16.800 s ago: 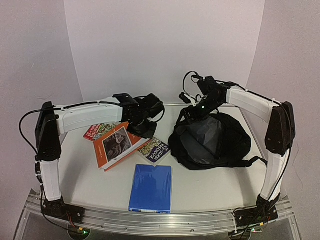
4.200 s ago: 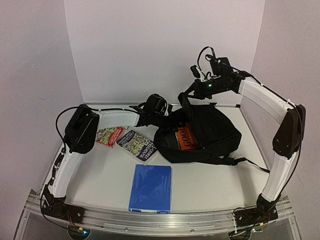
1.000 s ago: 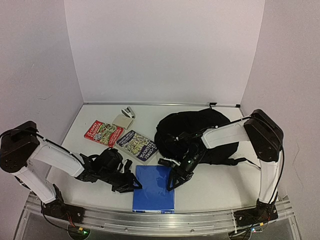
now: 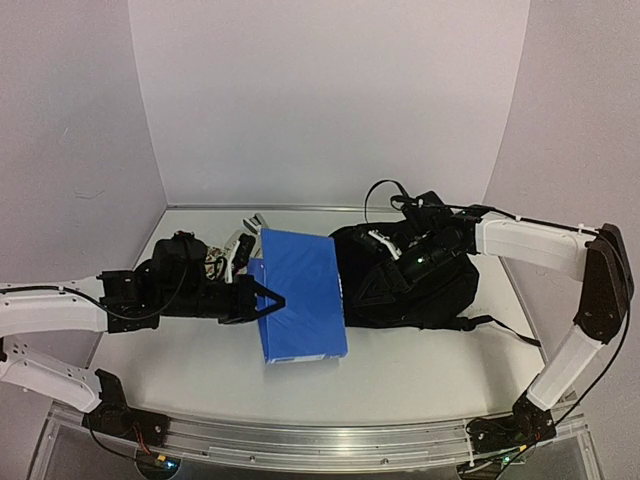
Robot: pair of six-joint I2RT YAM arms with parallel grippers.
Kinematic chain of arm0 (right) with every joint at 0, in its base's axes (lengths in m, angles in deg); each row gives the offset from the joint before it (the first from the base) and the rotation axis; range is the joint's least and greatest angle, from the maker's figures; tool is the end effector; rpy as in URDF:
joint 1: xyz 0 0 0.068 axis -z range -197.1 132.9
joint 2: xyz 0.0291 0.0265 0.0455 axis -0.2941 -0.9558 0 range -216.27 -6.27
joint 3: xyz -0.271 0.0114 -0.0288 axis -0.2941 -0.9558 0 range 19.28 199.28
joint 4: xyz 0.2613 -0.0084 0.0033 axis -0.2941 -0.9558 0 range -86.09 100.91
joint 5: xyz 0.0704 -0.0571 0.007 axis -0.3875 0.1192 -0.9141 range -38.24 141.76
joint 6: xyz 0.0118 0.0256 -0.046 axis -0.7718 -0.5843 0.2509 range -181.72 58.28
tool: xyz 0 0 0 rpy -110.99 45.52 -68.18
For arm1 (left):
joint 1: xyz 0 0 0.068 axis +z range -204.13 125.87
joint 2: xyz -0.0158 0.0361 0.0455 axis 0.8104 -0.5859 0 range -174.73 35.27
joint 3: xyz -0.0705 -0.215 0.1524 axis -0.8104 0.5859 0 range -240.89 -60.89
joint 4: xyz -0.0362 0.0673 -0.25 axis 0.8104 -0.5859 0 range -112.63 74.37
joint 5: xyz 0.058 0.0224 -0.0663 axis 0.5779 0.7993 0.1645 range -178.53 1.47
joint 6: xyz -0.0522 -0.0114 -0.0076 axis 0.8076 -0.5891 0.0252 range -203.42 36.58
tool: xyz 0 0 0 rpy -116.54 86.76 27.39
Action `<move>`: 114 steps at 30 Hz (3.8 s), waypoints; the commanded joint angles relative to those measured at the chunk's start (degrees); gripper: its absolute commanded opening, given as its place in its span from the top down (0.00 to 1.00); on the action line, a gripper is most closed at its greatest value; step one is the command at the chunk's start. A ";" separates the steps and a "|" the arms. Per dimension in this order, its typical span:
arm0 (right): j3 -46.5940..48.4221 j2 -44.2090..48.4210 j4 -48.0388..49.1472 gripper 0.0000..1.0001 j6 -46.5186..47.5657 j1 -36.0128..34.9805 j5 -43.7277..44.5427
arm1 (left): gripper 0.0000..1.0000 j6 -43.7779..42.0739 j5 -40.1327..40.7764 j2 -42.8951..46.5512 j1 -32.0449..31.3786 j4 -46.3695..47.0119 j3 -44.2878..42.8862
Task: Pack the student bag
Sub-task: Pick up the files from the center of the board.
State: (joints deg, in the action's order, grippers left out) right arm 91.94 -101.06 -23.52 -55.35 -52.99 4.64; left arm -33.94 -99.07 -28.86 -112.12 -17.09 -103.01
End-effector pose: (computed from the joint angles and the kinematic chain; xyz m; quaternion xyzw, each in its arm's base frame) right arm 0.2648 0.2238 0.2578 -0.4237 0.7774 0.4374 0.1575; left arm 0.1293 -0.2191 0.2714 0.1119 0.8266 -0.4858 0.2612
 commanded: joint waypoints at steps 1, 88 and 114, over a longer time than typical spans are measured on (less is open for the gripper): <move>2.71 -1.61 -0.74 0.02 -0.70 0.02 -4.45 | 1.00 0.30 -5.15 1.89 7.01 8.71 -2.85; 7.10 -8.64 32.23 1.00 -58.54 5.28 -19.24 | 0.73 -92.77 47.16 -29.63 -12.35 6.34 -24.06; 27.70 -8.82 3.06 0.24 -19.07 16.26 12.13 | 1.00 -21.56 25.54 -7.76 15.53 -18.03 -28.94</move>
State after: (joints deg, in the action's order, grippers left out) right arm 118.30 -108.92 -10.22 -86.16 -32.70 9.11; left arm -75.28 -66.30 -39.97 -102.97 -29.23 -128.79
